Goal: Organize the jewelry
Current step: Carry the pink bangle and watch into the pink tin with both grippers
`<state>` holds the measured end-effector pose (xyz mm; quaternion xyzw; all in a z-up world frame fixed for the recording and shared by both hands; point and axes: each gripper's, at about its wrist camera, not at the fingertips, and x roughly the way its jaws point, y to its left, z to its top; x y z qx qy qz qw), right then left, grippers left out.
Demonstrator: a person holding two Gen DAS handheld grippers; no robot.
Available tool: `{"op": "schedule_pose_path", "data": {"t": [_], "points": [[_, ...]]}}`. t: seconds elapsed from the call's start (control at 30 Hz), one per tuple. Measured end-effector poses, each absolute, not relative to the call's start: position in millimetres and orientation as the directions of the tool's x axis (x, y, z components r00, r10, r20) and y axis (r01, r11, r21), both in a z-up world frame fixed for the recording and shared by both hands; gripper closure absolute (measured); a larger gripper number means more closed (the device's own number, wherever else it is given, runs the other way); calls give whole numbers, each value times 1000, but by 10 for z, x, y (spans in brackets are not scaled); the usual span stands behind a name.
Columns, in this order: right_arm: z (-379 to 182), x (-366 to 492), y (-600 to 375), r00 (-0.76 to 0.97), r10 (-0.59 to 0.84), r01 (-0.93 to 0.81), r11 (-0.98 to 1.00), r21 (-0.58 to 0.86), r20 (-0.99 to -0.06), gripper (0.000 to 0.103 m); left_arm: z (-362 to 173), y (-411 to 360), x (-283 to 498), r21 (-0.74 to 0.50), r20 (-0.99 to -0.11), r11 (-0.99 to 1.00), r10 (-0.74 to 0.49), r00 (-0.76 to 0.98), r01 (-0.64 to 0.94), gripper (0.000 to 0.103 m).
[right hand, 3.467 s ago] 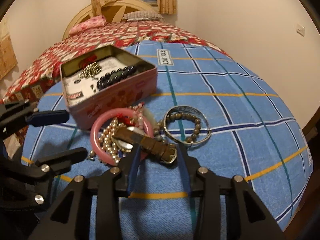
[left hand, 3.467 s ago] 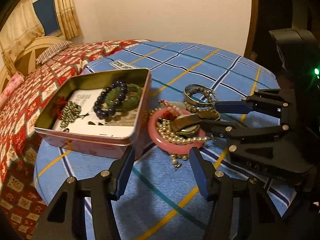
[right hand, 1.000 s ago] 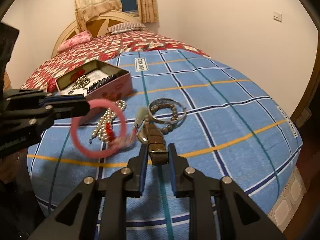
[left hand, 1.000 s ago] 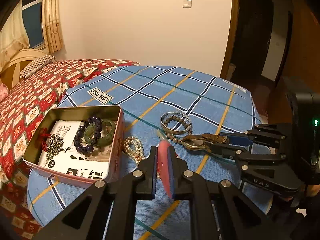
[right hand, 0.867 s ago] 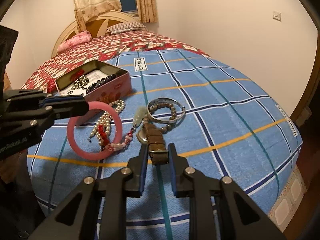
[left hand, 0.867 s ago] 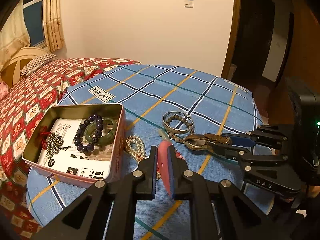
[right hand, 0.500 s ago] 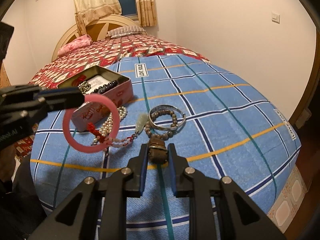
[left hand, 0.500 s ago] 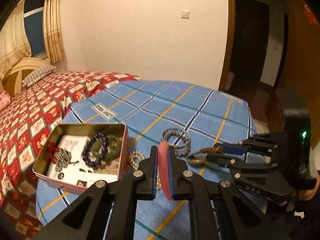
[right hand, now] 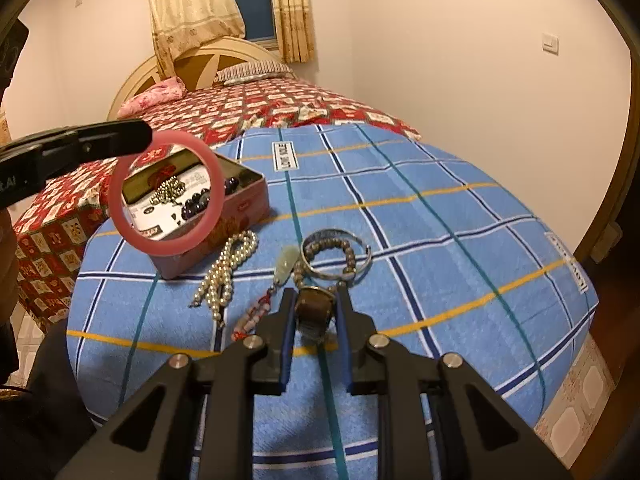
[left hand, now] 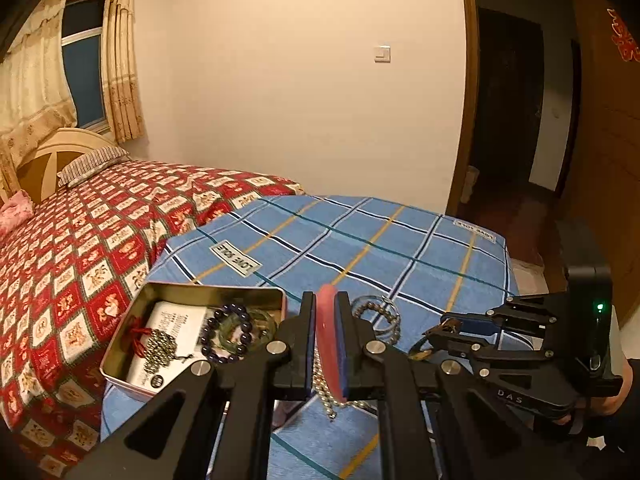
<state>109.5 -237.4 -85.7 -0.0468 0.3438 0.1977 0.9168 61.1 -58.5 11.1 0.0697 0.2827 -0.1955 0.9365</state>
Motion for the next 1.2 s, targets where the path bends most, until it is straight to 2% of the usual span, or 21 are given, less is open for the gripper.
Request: {"op": "schedule_pose_path", "data": {"t": [0.6,1.2], "points": [[-501,1301,-1923,712,367,-483,875,-39,-599,82,282,-68,870,36,-518,955,-234,823,294,95],[-320,1603,-1296,705,427,-566,820,-85,-566,82,125,311,1193,58,-544,975,-150,825,215,95]]}}
